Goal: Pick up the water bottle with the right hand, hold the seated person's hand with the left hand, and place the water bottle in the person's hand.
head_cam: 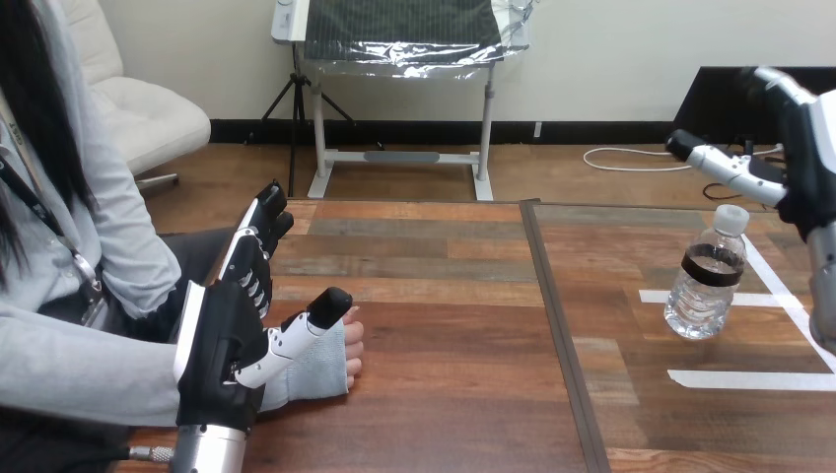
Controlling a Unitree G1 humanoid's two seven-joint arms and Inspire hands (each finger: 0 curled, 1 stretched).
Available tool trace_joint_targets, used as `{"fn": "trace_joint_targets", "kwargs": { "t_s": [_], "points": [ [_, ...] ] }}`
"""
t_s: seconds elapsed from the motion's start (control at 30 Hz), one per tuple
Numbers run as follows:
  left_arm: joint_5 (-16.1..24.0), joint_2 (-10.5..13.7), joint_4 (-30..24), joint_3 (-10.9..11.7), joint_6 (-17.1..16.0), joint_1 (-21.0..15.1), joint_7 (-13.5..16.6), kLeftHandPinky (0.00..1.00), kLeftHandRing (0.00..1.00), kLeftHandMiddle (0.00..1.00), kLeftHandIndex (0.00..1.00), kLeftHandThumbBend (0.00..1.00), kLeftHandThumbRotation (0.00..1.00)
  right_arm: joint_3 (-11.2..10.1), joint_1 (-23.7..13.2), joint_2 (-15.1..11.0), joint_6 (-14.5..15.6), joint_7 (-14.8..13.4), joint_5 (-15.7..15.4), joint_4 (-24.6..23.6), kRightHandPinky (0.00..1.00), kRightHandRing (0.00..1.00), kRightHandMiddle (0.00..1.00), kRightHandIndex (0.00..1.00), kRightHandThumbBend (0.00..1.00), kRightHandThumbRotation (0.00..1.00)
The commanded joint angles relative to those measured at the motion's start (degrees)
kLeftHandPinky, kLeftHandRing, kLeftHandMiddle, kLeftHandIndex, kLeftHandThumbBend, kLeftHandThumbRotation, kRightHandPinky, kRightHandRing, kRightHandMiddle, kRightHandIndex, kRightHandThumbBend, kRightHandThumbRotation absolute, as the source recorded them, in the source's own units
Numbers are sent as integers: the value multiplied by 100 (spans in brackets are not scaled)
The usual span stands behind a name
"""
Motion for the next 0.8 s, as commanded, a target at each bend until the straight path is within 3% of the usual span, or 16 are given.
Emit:
{"fn": "trace_joint_targets", "kwargs": {
  "t_s": [0.0, 0.4, 0.6, 0.77],
  "points": [
    [16, -24, -77, -25, -92, -328, -16, 100, 94, 95, 93, 100, 50, 184, -608, -32, 153, 162, 59, 305, 78, 83, 83, 84, 100, 90],
    [-76, -14, -125, -24, -101, -260, -108, 100, 94, 95, 93, 100, 50, 347, -724, 98, 571, 546, 178, 579, 73, 78, 78, 80, 97, 88],
    [-100, -1, -159, -2, -127, -217, -150, 100, 94, 95, 92, 100, 49, 349, -712, 129, 583, 662, 263, 612, 68, 72, 73, 75, 92, 83],
    [-128, 12, -182, 19, -153, -187, -179, 100, 94, 95, 92, 100, 49, 380, -694, 145, 530, 680, 268, 626, 61, 64, 66, 69, 93, 83]
  ]
}}
